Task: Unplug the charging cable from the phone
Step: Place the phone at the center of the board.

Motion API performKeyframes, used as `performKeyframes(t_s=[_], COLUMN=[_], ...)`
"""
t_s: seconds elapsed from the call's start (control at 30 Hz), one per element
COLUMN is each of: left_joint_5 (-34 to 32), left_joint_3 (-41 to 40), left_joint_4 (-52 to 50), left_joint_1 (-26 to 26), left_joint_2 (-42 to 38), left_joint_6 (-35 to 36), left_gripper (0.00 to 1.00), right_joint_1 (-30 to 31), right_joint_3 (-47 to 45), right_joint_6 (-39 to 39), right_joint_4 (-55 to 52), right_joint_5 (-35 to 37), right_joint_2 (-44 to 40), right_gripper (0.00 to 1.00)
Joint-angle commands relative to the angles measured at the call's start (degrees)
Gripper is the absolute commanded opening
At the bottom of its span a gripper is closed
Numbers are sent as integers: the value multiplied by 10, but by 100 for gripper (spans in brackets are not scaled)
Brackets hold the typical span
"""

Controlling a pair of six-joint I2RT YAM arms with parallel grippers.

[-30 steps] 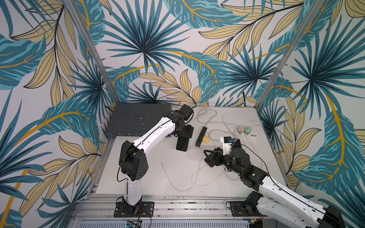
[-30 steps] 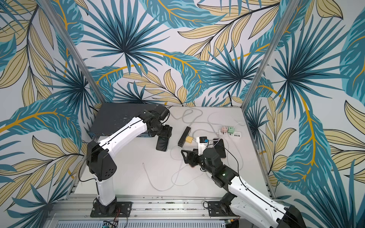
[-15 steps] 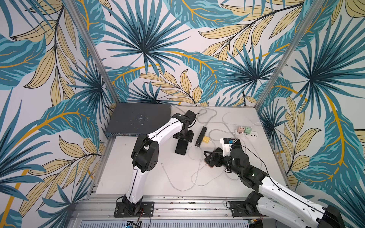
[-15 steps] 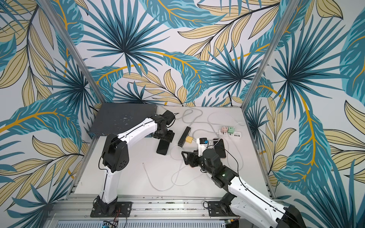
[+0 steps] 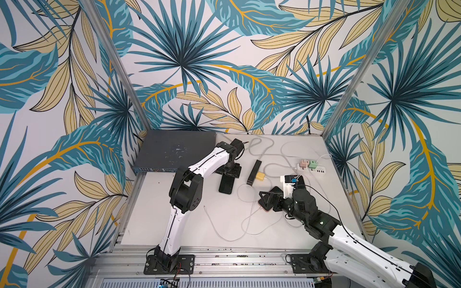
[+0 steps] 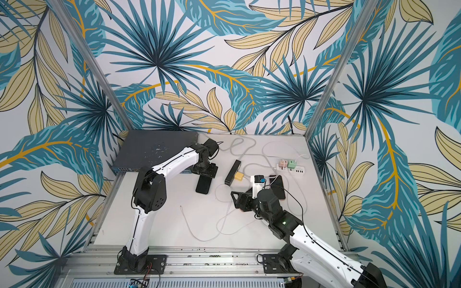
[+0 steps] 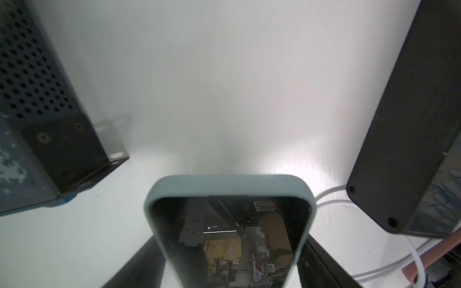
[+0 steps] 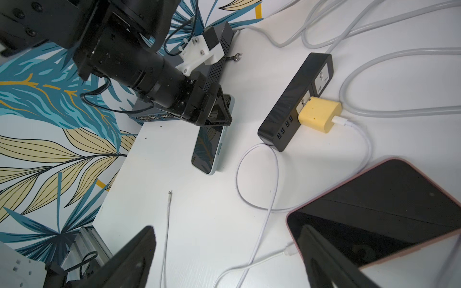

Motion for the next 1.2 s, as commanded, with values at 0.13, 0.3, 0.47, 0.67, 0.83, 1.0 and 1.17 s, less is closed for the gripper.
performKeyframes(t_s=[0.13,0.3,0.47,0.67,0.83,1.0,1.17], left_joint_5=[-7,-3,-10,-8,-8,-12,-59], left_joint_3=[20,48,72,74,77,75,42], left_joint_4=[-5,-15,-33,-34,-39,-40,-6], left_joint_1=[5,7,8,9,10,10,5], left_joint_2=[16,36,54,59,60,40,-28], left_joint_6=[7,12,17,20,22,21,8], left_gripper=[74,74,79,85,89,90,100], right_joint_1=[2,2,3,2,3,3,2], right_joint_3=[-31,-35,-29,-30,-24,-19,-8], right_joint_6=[27,28,21,23,14,15,11], right_joint_4=[-14,-29,-34,-29,-47,-62,-66], right_joint_5=[22,31,34,36,43,56,70], right_joint_2=[-28,-40,-33,-35,-40,-53,-53], right_gripper=[93,93,94,95,95,95,95])
